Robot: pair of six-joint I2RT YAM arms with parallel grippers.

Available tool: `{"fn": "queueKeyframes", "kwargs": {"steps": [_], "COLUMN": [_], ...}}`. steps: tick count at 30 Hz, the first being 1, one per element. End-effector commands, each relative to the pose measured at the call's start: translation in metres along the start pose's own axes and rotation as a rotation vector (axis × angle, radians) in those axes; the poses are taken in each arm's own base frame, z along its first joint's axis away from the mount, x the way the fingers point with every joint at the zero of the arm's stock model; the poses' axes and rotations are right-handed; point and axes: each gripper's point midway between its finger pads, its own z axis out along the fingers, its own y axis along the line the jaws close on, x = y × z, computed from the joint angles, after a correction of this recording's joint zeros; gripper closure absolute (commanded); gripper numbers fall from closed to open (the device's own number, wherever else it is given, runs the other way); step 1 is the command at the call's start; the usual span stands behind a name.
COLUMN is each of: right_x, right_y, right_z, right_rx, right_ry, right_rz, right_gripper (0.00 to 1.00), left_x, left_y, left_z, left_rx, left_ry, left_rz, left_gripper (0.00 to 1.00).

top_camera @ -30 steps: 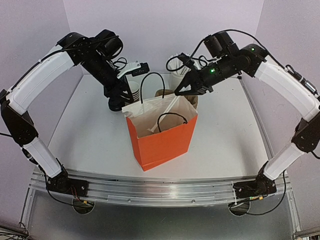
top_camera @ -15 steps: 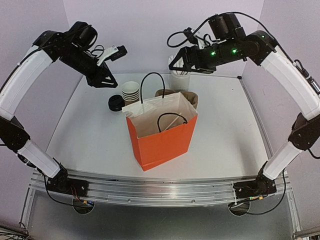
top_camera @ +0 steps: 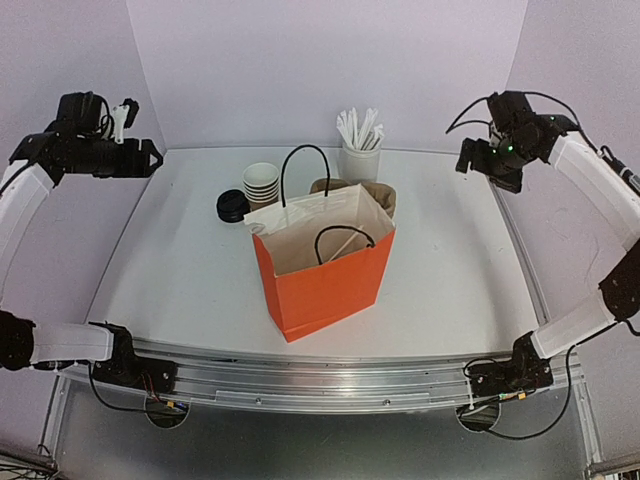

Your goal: Pack the takeout coffee

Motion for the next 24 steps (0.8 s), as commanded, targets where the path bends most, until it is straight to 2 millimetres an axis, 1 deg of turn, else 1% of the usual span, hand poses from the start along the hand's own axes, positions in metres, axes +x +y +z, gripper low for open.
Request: {"fn": "queueKeyframes", "kwargs": {"steps": [1, 2, 4, 9, 13, 16, 21, 24], "right_x": [0.009, 0.010, 0.018, 0.035, 0.042, 0.047, 0.042, 0.033], "right_y": [-0.043, -0.052, -0.063, -0.078, -0.086, -0.090, -0.085, -0.080], "right_z": [0.014, 0.017, 0.024, 0.037, 0.044, 0.048, 0.042, 0.027], "right_rx": [0.150, 0.195, 0.243, 0.304, 0.317, 0.305, 0.210, 0.099], "right_ry": [-0.041, -0.060, -0.054, -0.043, -0.082, -0.119, -0.242, -0.402], "right_rz": [0.052, 0.069, 0.078, 0.082, 0.090, 0.103, 0.101, 0.103], "right_gripper": [0.02, 0.02, 0.02, 0.02, 0.02, 0.02, 0.02, 0.03], "left_x": [0.006, 0.013, 0.028, 0.054, 0.065, 0.072, 0.074, 0.076], "left_y": [0.033, 0.039, 0.048, 0.068, 0.076, 0.078, 0.080, 0.078], "left_z": [0.015, 0.021, 0.032, 0.053, 0.063, 0.067, 0.066, 0.065], "left_rx": [-0.147, -0.173, -0.204, -0.270, -0.298, -0.301, -0.289, -0.273], "left_ry": [-0.112, -0.113, -0.108, -0.088, -0.100, -0.109, -0.132, -0.129], "left_rz": [-0.165, -0.181, -0.200, -0.234, -0.228, -0.231, -0.255, -0.277], "left_gripper": [0.09, 0.08, 0.06, 0.02, 0.00, 0.00, 0.00, 0.00]}}
